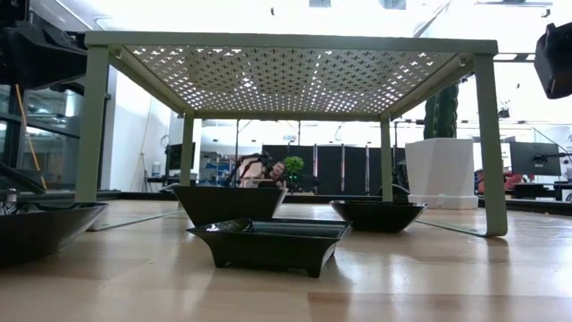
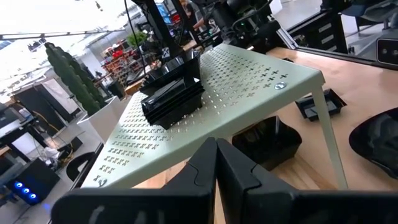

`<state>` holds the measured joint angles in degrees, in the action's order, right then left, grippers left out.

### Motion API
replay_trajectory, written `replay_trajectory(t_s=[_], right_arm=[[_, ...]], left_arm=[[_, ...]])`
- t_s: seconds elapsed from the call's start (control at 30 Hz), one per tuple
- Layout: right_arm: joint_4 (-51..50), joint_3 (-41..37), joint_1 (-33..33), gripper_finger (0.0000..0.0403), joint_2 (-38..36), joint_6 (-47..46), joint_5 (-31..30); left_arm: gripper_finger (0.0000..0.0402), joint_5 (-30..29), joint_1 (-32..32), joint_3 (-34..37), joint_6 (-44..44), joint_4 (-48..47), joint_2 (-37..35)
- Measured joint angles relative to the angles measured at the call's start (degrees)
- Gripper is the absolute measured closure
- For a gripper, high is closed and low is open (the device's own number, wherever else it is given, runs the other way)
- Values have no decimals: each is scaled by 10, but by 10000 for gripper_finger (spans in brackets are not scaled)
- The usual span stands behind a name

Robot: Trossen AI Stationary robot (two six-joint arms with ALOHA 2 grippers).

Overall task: Pick & Place Mini shaped plates
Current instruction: Stack the black leaf shaped bowl on top of the black leaf shaped bowl on the shelf

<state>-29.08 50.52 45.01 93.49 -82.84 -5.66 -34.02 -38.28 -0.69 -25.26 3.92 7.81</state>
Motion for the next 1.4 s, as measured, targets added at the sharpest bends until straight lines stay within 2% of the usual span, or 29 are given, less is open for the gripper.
replay_trajectory(t_s=[0.27, 0.47, 0.87, 1.07, 1.4], right_arm=[[4, 0, 0, 254, 14, 15, 6], [1, 0, 0, 275, 14, 14, 3], [0, 0, 0, 351, 14, 14, 4], [4, 0, 0, 397, 13, 14, 24], [4, 0, 0, 401, -20, -13, 28]], left_arm=[[400, 0, 0, 0, 0, 0, 0], [400, 0, 0, 0, 0, 0, 0], [400, 0, 0, 0, 0, 0, 0], [400, 0, 0, 0, 0, 0, 0], [400, 0, 0, 0, 1, 0, 0]])
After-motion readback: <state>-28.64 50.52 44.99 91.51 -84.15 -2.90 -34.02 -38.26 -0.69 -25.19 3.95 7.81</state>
